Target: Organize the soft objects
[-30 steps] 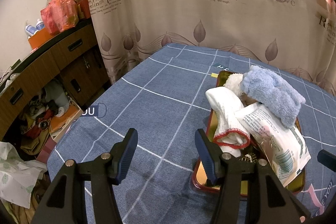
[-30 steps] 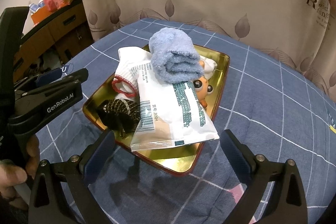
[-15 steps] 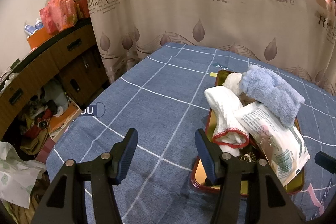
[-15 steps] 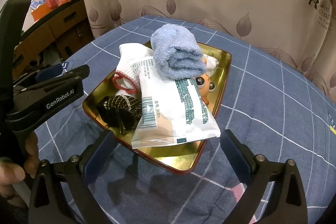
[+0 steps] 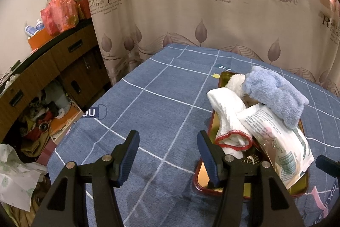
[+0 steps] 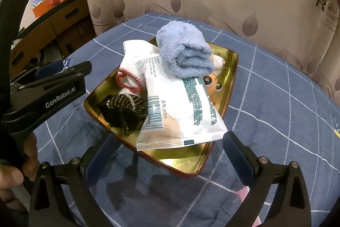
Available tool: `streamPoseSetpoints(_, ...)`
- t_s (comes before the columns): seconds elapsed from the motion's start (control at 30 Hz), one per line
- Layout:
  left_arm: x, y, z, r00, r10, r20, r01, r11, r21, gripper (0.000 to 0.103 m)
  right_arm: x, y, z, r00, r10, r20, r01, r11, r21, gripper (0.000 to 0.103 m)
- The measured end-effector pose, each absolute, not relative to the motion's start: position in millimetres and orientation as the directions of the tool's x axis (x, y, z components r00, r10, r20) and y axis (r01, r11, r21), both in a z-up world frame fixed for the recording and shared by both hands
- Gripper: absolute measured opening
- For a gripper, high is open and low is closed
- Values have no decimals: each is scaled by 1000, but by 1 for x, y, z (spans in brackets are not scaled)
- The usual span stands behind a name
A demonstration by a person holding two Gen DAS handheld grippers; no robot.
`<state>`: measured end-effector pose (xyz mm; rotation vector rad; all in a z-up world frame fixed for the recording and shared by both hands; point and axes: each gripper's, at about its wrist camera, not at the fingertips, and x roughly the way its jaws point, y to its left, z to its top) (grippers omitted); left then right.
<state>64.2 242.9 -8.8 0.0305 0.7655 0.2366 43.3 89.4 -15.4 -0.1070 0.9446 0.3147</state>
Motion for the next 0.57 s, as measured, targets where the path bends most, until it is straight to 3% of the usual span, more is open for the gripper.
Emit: streamPoseSetpoints(0.57,64,237,-7,705,211,-677,-175,977,122,58,46,95,-13,545,212,-811,-322,946,31,100)
